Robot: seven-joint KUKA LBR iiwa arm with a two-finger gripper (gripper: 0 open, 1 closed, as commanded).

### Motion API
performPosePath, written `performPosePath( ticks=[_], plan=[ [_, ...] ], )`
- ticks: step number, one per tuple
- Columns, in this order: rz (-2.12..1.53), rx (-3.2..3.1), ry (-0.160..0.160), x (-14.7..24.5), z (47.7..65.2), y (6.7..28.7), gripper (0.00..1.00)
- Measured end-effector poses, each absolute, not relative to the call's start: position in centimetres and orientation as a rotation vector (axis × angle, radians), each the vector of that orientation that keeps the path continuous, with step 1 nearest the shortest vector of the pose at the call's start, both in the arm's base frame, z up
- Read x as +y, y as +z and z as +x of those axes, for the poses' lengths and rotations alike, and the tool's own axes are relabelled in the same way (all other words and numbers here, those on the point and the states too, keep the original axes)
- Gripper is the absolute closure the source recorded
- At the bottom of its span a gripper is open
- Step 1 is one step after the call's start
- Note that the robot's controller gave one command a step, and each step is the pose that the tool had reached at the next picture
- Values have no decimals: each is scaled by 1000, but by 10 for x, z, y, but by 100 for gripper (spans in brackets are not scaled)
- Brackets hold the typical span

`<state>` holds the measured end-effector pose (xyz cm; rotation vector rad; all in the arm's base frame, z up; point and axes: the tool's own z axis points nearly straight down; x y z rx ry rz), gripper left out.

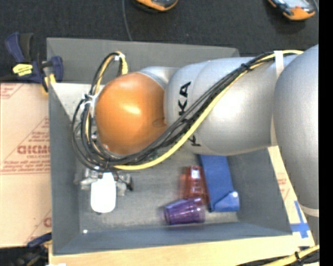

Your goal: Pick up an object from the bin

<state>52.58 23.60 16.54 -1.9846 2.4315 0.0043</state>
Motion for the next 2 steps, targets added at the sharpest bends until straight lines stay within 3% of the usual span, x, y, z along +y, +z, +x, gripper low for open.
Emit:
performPosePath(
  ticks=[2],
  plan=[
    [-1976,2435,5,235,527,186,100]
  ],
)
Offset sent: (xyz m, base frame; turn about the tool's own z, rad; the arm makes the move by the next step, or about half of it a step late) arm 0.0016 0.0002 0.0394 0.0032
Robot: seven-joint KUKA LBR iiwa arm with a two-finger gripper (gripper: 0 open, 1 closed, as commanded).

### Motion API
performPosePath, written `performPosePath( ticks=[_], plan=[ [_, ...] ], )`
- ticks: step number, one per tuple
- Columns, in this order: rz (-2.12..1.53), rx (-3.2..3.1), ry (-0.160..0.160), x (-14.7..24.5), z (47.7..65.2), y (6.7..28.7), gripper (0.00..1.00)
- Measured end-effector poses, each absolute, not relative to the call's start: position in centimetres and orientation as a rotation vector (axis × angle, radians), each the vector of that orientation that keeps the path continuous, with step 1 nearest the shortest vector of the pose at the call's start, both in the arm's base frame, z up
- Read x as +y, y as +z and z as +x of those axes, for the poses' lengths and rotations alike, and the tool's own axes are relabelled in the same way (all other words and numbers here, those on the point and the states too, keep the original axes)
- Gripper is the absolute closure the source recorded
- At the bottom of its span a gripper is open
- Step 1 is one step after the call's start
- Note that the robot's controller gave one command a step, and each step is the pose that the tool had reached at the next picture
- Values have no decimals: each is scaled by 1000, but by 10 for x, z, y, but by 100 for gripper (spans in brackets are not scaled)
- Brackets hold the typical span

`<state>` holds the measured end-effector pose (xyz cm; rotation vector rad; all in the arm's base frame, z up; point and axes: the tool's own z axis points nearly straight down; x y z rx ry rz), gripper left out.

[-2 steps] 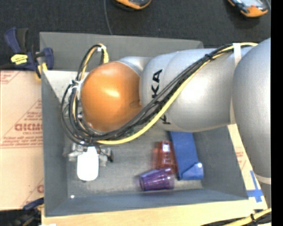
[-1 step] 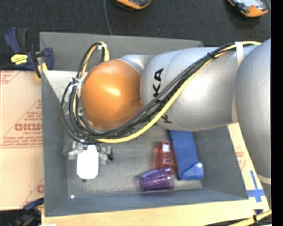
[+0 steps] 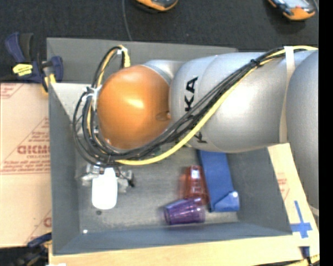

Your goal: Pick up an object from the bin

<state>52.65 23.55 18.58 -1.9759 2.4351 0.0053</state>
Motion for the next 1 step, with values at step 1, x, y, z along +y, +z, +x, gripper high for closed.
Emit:
performPosePath(
  ticks=[1],
  plan=[
    [-1975,2432,4,236,528,207,100]
  ],
)
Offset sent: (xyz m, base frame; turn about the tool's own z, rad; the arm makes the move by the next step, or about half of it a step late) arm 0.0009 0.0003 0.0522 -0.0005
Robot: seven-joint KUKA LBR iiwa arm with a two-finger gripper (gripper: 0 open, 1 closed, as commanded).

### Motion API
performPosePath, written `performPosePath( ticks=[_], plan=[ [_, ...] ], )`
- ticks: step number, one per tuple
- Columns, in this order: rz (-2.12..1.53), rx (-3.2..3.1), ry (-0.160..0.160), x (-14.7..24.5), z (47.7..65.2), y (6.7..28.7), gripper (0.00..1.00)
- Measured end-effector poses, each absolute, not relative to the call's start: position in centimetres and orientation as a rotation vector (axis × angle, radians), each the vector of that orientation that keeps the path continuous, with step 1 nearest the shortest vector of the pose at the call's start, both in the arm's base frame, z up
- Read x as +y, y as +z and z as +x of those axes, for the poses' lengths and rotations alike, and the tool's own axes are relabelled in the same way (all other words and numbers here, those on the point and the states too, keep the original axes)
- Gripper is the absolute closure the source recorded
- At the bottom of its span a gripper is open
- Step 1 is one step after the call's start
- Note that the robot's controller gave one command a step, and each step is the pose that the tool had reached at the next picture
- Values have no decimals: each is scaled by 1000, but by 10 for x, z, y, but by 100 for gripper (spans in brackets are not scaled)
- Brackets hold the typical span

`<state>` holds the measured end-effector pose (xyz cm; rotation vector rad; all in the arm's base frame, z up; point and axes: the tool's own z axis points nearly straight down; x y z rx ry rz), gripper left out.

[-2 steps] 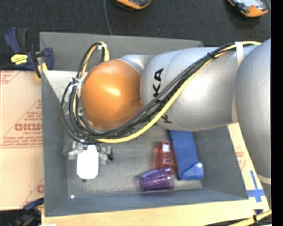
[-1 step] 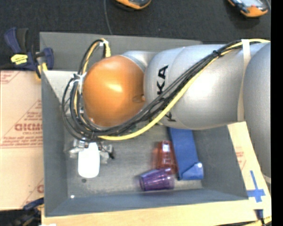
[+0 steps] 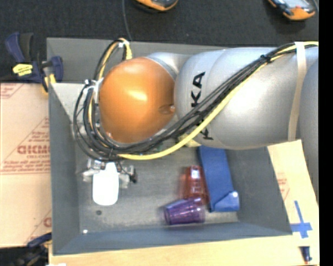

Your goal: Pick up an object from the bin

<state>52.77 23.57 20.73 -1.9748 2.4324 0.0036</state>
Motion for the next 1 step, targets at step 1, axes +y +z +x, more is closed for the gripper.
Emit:
performPosePath(
  ticks=[1],
  plan=[
    [-1970,2434,5,236,528,227,100]
  ],
)
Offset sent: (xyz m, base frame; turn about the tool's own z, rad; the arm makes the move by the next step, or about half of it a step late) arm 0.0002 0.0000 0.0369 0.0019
